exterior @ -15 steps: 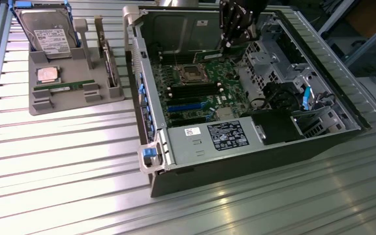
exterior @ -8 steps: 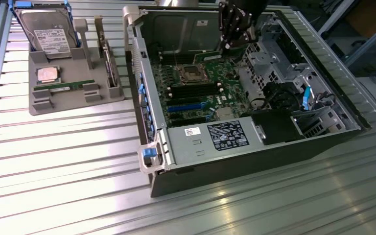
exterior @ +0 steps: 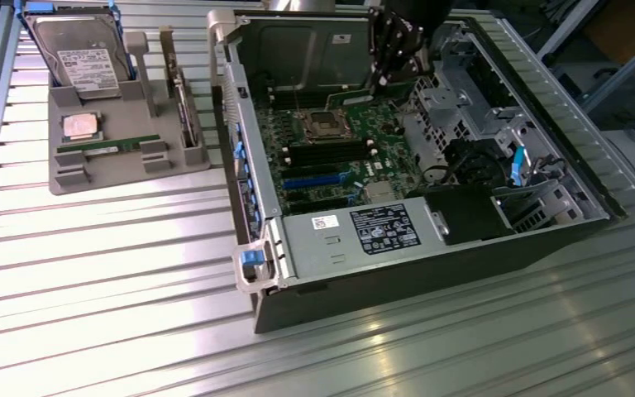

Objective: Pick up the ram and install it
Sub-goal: 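Insert the ram into the slot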

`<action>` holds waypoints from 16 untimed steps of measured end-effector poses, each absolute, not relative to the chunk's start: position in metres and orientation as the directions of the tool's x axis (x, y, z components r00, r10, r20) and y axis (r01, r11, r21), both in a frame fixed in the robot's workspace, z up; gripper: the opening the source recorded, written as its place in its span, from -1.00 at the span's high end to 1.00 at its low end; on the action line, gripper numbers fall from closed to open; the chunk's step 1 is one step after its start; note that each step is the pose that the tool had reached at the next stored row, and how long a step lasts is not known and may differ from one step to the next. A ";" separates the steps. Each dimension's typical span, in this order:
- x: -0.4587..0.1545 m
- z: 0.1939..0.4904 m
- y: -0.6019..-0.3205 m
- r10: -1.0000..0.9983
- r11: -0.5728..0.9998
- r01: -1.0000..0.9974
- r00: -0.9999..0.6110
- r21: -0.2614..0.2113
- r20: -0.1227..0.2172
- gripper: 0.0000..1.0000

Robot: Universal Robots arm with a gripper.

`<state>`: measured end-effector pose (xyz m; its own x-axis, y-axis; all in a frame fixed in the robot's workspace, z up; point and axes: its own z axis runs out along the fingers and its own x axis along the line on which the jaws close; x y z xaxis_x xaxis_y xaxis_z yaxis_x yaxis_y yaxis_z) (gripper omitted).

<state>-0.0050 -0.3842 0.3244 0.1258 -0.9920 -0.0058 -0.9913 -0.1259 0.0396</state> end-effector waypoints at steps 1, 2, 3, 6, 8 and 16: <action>-0.005 0.323 -0.384 -0.992 -0.126 -0.991 0.126 0.040 -0.006 0.76; -0.005 0.323 -0.384 -0.992 -0.126 -0.991 0.126 0.040 -0.006 0.76; -0.005 0.322 -0.384 -0.992 -0.126 -0.991 0.126 0.040 -0.006 0.76; -0.005 0.320 -0.384 -0.992 -0.126 -0.991 0.126 0.040 -0.006 0.76; -0.005 0.318 -0.384 -0.992 -0.126 -0.991 0.126 0.040 -0.006 0.76; -0.005 0.314 -0.384 -0.992 -0.126 -0.991 0.126 0.040 -0.006 0.76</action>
